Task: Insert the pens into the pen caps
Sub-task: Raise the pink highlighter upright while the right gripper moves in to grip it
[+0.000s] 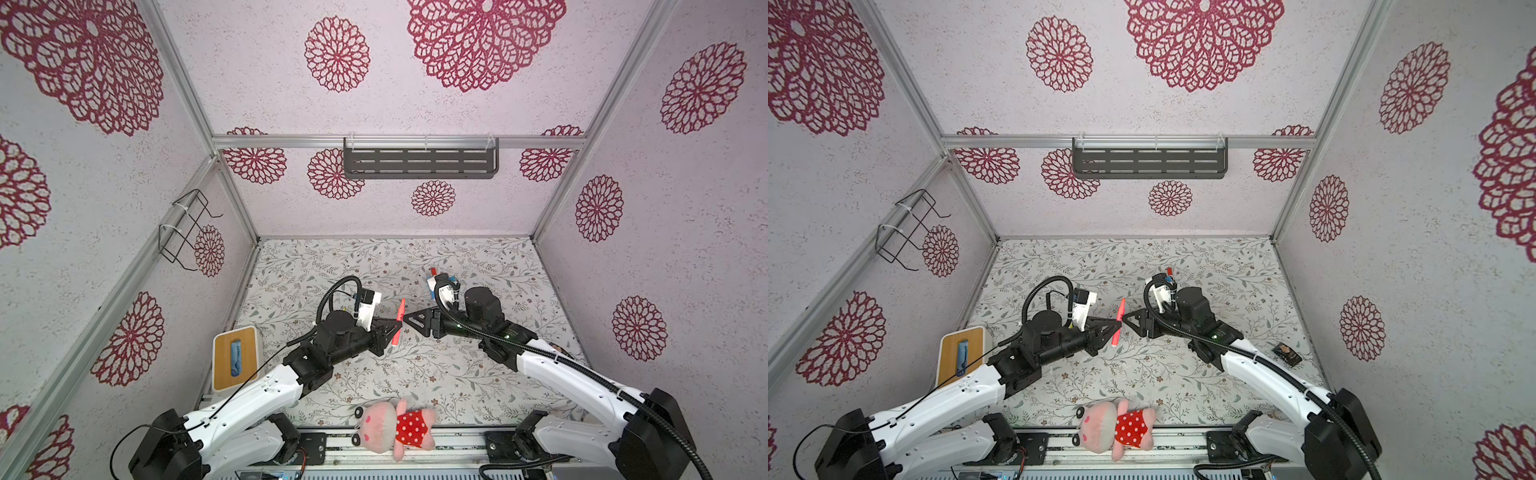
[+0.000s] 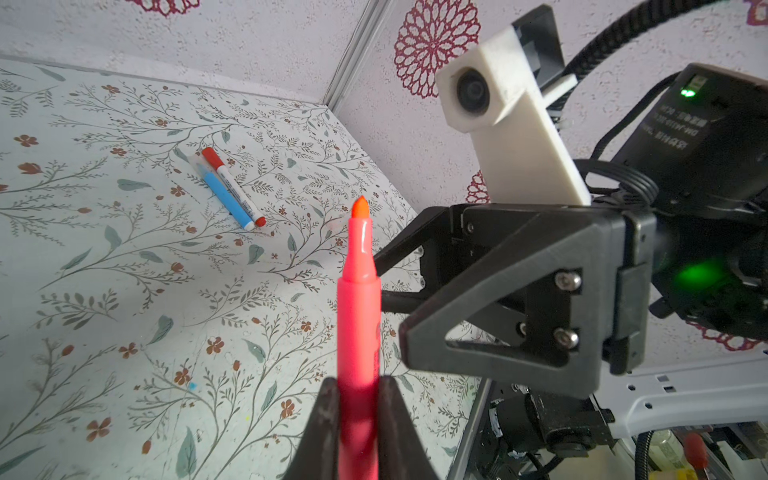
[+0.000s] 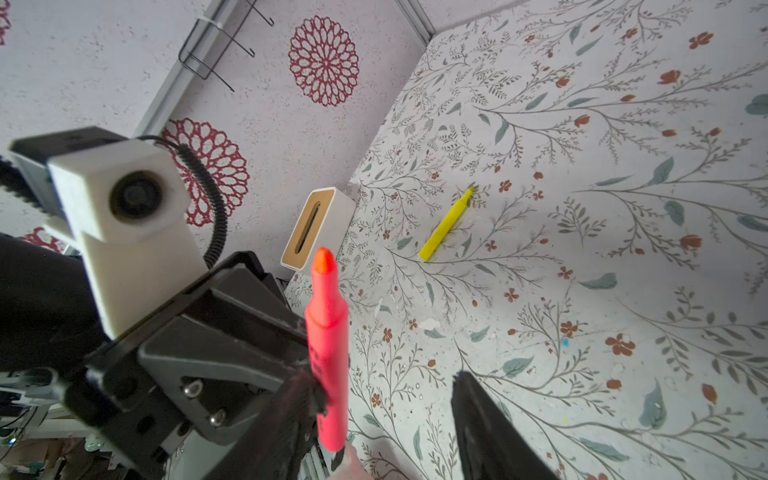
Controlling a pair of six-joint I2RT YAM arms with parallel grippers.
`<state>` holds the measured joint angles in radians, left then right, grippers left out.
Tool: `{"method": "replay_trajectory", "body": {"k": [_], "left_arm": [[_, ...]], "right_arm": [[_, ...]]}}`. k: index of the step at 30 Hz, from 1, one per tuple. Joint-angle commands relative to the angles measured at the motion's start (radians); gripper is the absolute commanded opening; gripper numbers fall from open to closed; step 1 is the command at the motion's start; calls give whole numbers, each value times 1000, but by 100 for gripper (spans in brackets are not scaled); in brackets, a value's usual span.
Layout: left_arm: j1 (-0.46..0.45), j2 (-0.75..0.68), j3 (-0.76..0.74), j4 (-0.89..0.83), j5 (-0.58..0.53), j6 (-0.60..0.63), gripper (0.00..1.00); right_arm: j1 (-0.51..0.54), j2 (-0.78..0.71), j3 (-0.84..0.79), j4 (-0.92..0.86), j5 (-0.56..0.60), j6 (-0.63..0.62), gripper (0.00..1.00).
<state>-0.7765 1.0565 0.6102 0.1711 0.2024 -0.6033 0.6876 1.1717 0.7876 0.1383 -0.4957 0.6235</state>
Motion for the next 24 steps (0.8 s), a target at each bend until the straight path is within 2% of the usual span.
{"method": "replay_trajectory", "body": {"k": [1, 24], "left_arm": [[-17, 10, 22, 41, -12, -7, 16], [-36, 43, 37, 53, -5, 0, 16]], "right_arm": [[15, 8, 40, 55, -24, 10, 56], [33, 45, 53, 103, -30, 33, 32]]}}
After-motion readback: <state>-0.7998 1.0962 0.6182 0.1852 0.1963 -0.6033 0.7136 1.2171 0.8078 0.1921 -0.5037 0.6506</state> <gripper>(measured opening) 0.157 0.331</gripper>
